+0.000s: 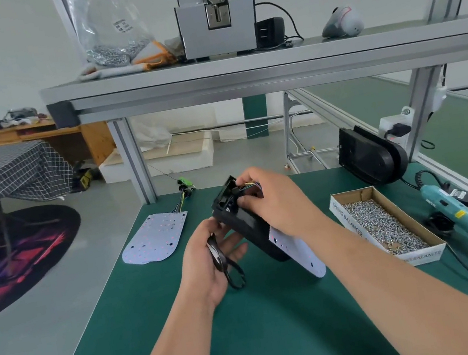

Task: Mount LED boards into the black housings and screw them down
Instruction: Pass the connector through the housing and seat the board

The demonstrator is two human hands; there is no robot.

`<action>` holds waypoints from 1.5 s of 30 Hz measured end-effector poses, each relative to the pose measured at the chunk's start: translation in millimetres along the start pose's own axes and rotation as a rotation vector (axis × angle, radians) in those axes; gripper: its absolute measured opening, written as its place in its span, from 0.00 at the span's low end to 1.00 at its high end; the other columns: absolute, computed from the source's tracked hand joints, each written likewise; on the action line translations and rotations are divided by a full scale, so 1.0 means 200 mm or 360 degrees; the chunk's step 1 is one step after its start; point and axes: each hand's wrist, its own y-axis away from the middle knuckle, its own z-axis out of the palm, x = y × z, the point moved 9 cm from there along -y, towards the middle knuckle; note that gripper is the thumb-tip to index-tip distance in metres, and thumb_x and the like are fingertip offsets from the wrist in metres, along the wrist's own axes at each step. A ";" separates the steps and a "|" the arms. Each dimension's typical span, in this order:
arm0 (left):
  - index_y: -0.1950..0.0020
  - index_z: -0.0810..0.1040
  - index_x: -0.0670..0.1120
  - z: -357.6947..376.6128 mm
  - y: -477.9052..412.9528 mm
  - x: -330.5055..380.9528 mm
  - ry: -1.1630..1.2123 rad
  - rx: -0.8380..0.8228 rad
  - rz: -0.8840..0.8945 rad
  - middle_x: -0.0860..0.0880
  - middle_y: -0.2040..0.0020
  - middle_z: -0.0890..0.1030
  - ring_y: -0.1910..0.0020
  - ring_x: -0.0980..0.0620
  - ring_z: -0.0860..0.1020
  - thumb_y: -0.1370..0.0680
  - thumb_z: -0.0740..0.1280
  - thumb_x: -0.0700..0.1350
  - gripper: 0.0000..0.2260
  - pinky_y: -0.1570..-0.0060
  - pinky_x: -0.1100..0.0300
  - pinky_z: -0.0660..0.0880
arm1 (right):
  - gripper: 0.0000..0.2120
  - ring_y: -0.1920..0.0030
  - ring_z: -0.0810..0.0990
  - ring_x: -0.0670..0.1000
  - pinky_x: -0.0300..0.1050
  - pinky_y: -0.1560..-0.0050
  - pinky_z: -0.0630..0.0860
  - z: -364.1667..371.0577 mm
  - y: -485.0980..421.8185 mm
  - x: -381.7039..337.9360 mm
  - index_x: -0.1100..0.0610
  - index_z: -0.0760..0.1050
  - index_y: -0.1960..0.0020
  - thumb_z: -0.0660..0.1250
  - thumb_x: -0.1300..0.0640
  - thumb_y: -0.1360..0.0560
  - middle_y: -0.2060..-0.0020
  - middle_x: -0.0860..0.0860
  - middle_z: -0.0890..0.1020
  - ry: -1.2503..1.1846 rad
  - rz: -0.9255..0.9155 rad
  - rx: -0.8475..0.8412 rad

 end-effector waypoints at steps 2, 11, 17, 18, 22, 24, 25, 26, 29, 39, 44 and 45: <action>0.56 0.88 0.49 -0.02 -0.01 0.00 0.0067 0.0042 -0.0030 0.46 0.52 0.87 0.52 0.43 0.87 0.18 0.64 0.45 0.13 0.55 0.49 0.84 | 0.11 0.51 0.82 0.44 0.44 0.47 0.78 0.03 0.00 0.00 0.43 0.76 0.40 0.73 0.51 0.21 0.52 0.42 0.85 -0.0071 -0.0008 0.0003; 0.44 0.87 0.49 -0.05 -0.01 0.00 0.0069 -0.0034 -0.0126 0.41 0.39 0.86 0.45 0.40 0.87 0.19 0.68 0.48 0.09 0.51 0.49 0.84 | 0.06 0.54 0.85 0.51 0.51 0.47 0.82 0.11 -0.02 0.05 0.47 0.81 0.47 0.74 0.55 0.22 0.57 0.48 0.86 -0.0562 0.0136 0.0012; 0.43 0.88 0.49 -0.03 0.00 -0.01 -0.0062 -0.0098 -0.0130 0.44 0.40 0.86 0.43 0.43 0.86 0.21 0.71 0.51 0.11 0.49 0.50 0.83 | 0.05 0.57 0.86 0.57 0.54 0.50 0.84 0.12 -0.02 0.05 0.51 0.85 0.54 0.73 0.60 0.26 0.60 0.52 0.87 -0.0582 0.0175 -0.0072; 0.42 0.87 0.48 -0.03 0.00 -0.01 -0.0062 -0.0098 -0.0127 0.44 0.40 0.86 0.43 0.43 0.86 0.21 0.71 0.51 0.12 0.49 0.50 0.83 | 0.05 0.61 0.86 0.54 0.50 0.54 0.85 0.12 -0.02 0.05 0.51 0.85 0.55 0.73 0.60 0.27 0.61 0.53 0.87 -0.0594 0.0174 -0.0096; 0.39 0.87 0.49 -0.04 -0.01 -0.02 -0.0083 -0.0083 -0.0111 0.44 0.39 0.86 0.42 0.45 0.86 0.18 0.68 0.48 0.11 0.48 0.49 0.83 | 0.05 0.65 0.82 0.45 0.39 0.61 0.80 0.13 -0.05 0.03 0.52 0.85 0.58 0.74 0.61 0.27 0.64 0.50 0.87 -0.0442 0.0152 -0.0157; 0.39 0.87 0.50 -0.05 -0.01 -0.02 -0.0089 -0.0079 -0.0109 0.45 0.39 0.86 0.43 0.46 0.86 0.16 0.66 0.47 0.12 0.49 0.51 0.84 | 0.04 0.65 0.82 0.45 0.40 0.60 0.79 0.14 -0.05 0.02 0.52 0.86 0.57 0.75 0.61 0.26 0.64 0.49 0.87 -0.0394 0.0148 -0.0211; 0.40 0.87 0.50 -0.05 -0.01 -0.02 -0.0100 -0.0083 -0.0110 0.45 0.39 0.87 0.43 0.47 0.86 0.16 0.65 0.48 0.12 0.50 0.52 0.84 | 0.04 0.65 0.82 0.45 0.39 0.60 0.79 0.14 -0.05 0.01 0.53 0.86 0.57 0.75 0.61 0.26 0.64 0.48 0.87 -0.0389 0.0142 -0.0240; 0.41 0.88 0.51 -0.05 -0.01 -0.02 -0.0117 -0.0092 -0.0110 0.44 0.40 0.87 0.43 0.48 0.87 0.16 0.66 0.49 0.11 0.51 0.54 0.84 | 0.04 0.66 0.81 0.45 0.40 0.60 0.79 0.15 -0.05 0.00 0.53 0.86 0.57 0.75 0.61 0.26 0.64 0.49 0.87 -0.0377 0.0134 -0.0259; 0.41 0.88 0.52 -0.05 -0.01 -0.02 -0.0156 -0.0115 -0.0095 0.46 0.41 0.87 0.43 0.49 0.86 0.16 0.67 0.51 0.11 0.49 0.54 0.84 | 0.02 0.65 0.79 0.48 0.47 0.60 0.79 0.14 -0.05 -0.04 0.55 0.86 0.56 0.76 0.60 0.26 0.63 0.54 0.87 -0.0257 0.0093 -0.0274; 0.34 0.85 0.49 -0.05 -0.03 0.02 -0.0326 -0.0180 0.0020 0.45 0.39 0.87 0.45 0.47 0.87 0.16 0.67 0.47 0.13 0.37 0.48 0.78 | 0.07 0.65 0.80 0.44 0.35 0.63 0.74 0.14 -0.02 -0.09 0.50 0.87 0.55 0.72 0.59 0.24 0.64 0.46 0.86 -0.0044 0.0006 -0.0276; 0.35 0.86 0.48 -0.05 -0.02 0.03 -0.0218 -0.0107 0.0071 0.43 0.42 0.88 0.47 0.45 0.87 0.16 0.69 0.44 0.12 0.47 0.54 0.80 | 0.07 0.54 0.81 0.46 0.36 0.57 0.73 0.12 -0.02 -0.05 0.50 0.83 0.46 0.74 0.56 0.24 0.53 0.46 0.85 -0.0007 0.0094 -0.0173; 0.36 0.86 0.49 -0.05 -0.02 0.04 -0.0205 -0.0099 0.0073 0.43 0.42 0.88 0.48 0.45 0.87 0.17 0.69 0.43 0.11 0.49 0.54 0.81 | 0.07 0.55 0.82 0.46 0.37 0.59 0.73 0.11 -0.02 -0.04 0.49 0.81 0.47 0.75 0.55 0.24 0.53 0.47 0.85 -0.0051 0.0133 -0.0130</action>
